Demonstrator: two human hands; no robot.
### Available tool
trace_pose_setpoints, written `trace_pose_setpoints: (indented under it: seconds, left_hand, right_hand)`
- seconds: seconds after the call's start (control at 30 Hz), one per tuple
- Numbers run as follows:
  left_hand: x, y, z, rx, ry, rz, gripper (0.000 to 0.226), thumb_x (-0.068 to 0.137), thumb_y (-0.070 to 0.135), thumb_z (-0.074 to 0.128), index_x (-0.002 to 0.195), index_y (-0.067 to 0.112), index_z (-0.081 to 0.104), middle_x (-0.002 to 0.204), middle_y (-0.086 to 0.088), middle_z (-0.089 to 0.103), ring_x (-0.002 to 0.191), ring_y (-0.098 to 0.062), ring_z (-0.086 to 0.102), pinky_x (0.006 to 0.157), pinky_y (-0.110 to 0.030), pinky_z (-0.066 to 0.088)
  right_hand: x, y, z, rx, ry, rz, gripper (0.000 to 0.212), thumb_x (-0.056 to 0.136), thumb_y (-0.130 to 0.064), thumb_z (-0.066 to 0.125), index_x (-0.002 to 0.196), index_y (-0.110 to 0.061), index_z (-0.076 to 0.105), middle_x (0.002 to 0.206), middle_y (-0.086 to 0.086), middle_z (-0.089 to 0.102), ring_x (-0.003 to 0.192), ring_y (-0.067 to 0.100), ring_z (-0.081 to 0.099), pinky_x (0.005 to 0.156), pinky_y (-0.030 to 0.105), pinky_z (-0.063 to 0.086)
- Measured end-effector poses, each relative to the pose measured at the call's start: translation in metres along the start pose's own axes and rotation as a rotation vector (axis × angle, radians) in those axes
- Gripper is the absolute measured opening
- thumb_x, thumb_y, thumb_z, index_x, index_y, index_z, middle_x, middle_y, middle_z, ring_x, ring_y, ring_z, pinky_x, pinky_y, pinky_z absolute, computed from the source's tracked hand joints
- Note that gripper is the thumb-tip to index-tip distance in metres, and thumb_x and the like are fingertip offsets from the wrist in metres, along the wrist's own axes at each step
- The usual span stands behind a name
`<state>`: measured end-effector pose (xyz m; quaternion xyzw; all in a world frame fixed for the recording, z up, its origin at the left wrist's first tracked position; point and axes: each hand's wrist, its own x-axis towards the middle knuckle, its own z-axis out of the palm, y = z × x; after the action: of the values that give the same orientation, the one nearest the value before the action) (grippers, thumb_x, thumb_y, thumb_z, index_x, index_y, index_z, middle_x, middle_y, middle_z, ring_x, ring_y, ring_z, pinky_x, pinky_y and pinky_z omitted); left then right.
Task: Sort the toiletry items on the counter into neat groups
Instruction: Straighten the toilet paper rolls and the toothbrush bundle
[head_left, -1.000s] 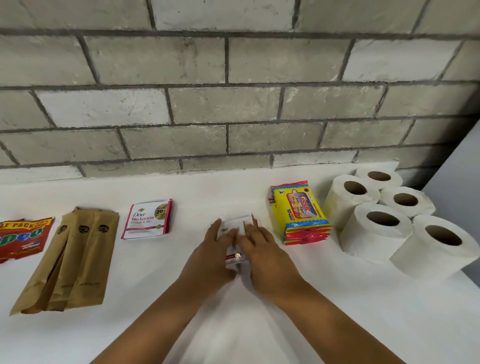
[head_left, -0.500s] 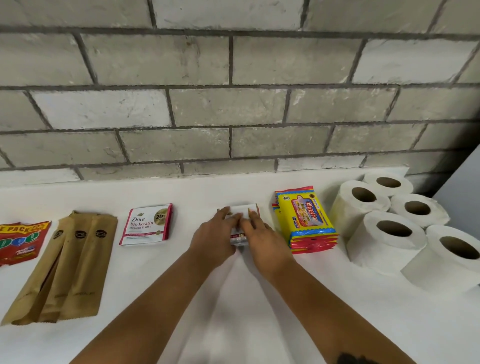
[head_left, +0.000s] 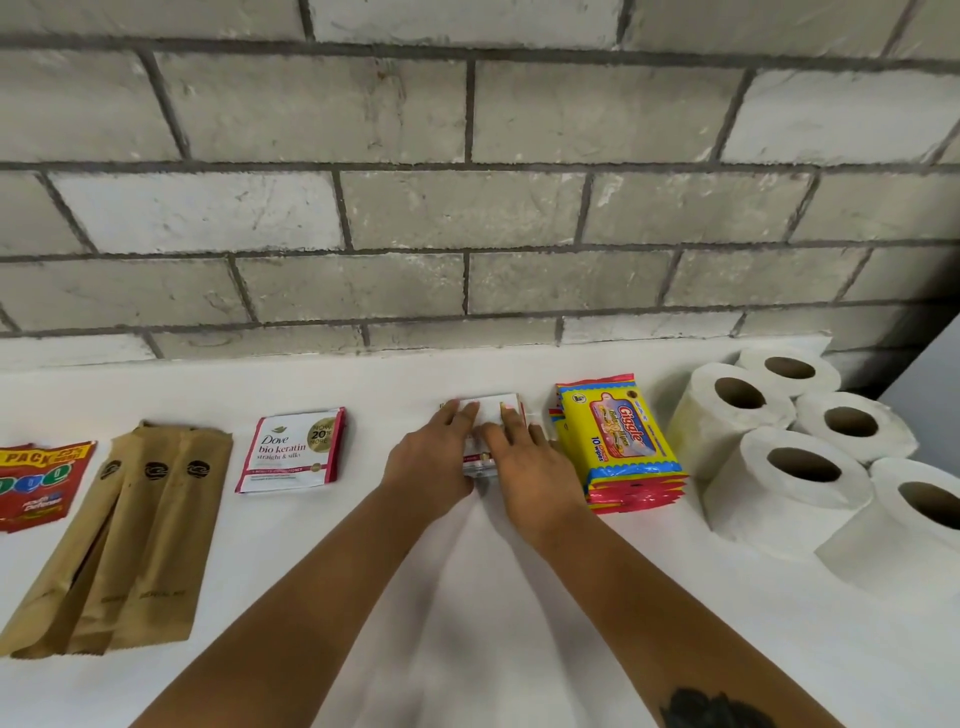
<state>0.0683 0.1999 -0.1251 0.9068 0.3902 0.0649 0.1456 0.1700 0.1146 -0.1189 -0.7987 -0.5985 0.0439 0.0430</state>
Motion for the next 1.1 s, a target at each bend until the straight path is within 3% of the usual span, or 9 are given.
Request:
trace_pose_setpoints:
  seconds: [0.13,0.3,0.37,0.47,0.6,0.73,0.87,0.93,1.1]
  left_hand:
    - [-0.008,-0.004,0.001,-0.038,0.012,0.000,0.093,0.078,0.028,0.067,0.151,0.020,0.010,0.159,-0.001,0.013,0.136,-0.026,0.038,0.106,-0.038,0.040]
    - [-0.030,-0.013,-0.011,-0.166,0.045,-0.010,0.097,0.076,0.027,0.070,0.151,0.020,0.009,0.158,0.002,0.016,0.145,-0.016,0.021,0.113,-0.034,0.032]
    - [-0.042,-0.020,-0.026,-0.237,0.119,-0.082,0.086,0.079,0.026,0.066,0.150,0.022,0.017,0.155,0.005,0.027,0.143,-0.013,0.025,0.113,-0.030,0.029]
    - [-0.057,-0.042,-0.048,-0.354,0.279,-0.220,0.061,0.083,0.017,0.061,0.140,0.022,0.041,0.140,0.002,0.050,0.127,-0.018,0.049,0.106,-0.027,0.035]
    - [-0.060,-0.086,-0.068,-0.479,0.372,-0.413,0.048,0.086,0.014,0.057,0.133,0.015,0.048,0.135,-0.006,0.053,0.110,-0.022,0.056,0.095,-0.027,0.040]
    - [-0.053,-0.118,-0.077,-0.580,0.273,-0.635,0.048,0.090,0.013,0.052,0.135,0.002,0.042,0.126,-0.017,0.054,0.103,-0.030,0.054,0.082,-0.031,0.044]
    - [-0.043,-0.135,-0.077,-0.593,0.110,-0.710,0.019,0.090,0.010,0.050,0.095,-0.007,0.057,0.090,-0.014,0.050,0.075,-0.022,0.048,0.049,-0.024,0.032]
    - [-0.040,-0.139,-0.076,-0.483,0.054,-0.695,0.023,0.089,0.012,0.049,0.069,0.003,0.046,0.077,-0.012,0.049,0.066,-0.020,0.046,0.046,-0.023,0.027]
    - [-0.044,-0.139,-0.067,-0.670,0.076,-0.663,0.026,0.084,0.005,0.053,0.061,0.009,0.043,0.063,-0.005,0.047,0.054,-0.015,0.043,0.046,-0.023,0.031]
  right_hand:
    - [-0.005,0.000,-0.004,0.037,0.006,-0.007,0.062,0.091,-0.015,0.052,0.144,-0.017,0.019,0.159,0.010,0.004,0.145,0.031,0.014,0.111,0.045,0.033]
    - [-0.017,-0.005,-0.006,0.051,0.060,0.001,0.076,0.085,-0.020,0.056,0.148,-0.016,0.014,0.160,0.007,0.001,0.148,0.027,-0.001,0.120,0.047,0.011]
    - [-0.021,-0.017,-0.007,0.143,0.189,-0.049,0.070,0.079,-0.019,0.058,0.143,-0.011,0.031,0.155,0.012,0.025,0.146,0.030,0.017,0.118,0.047,0.013]
    - [-0.021,-0.049,-0.004,0.349,0.374,-0.137,0.054,0.068,-0.007,0.061,0.122,-0.010,0.056,0.123,0.011,0.062,0.118,0.030,0.057,0.100,0.041,0.047]
    - [-0.007,-0.101,-0.002,0.760,0.182,-0.036,0.047,0.080,-0.007,0.059,0.125,-0.019,0.050,0.126,0.000,0.056,0.112,0.018,0.056,0.089,0.024,0.043]
    - [0.021,-0.136,0.004,1.061,0.001,0.161,0.049,0.083,-0.006,0.061,0.129,-0.019,0.049,0.131,0.001,0.054,0.109,0.018,0.055,0.091,0.026,0.044]
    - [0.042,-0.158,0.013,1.042,-0.043,0.229,0.053,0.081,-0.003,0.060,0.131,-0.016,0.049,0.130,0.006,0.056,0.114,0.025,0.055,0.098,0.033,0.046]
    - [0.047,-0.164,0.016,1.035,-0.040,0.251,0.052,0.082,-0.002,0.059,0.132,-0.015,0.049,0.130,0.006,0.056,0.115,0.025,0.055,0.099,0.033,0.045]
    - [0.042,-0.160,0.021,1.033,0.003,0.291,0.053,0.079,0.004,0.057,0.129,-0.013,0.051,0.127,0.007,0.057,0.114,0.024,0.055,0.099,0.033,0.045]
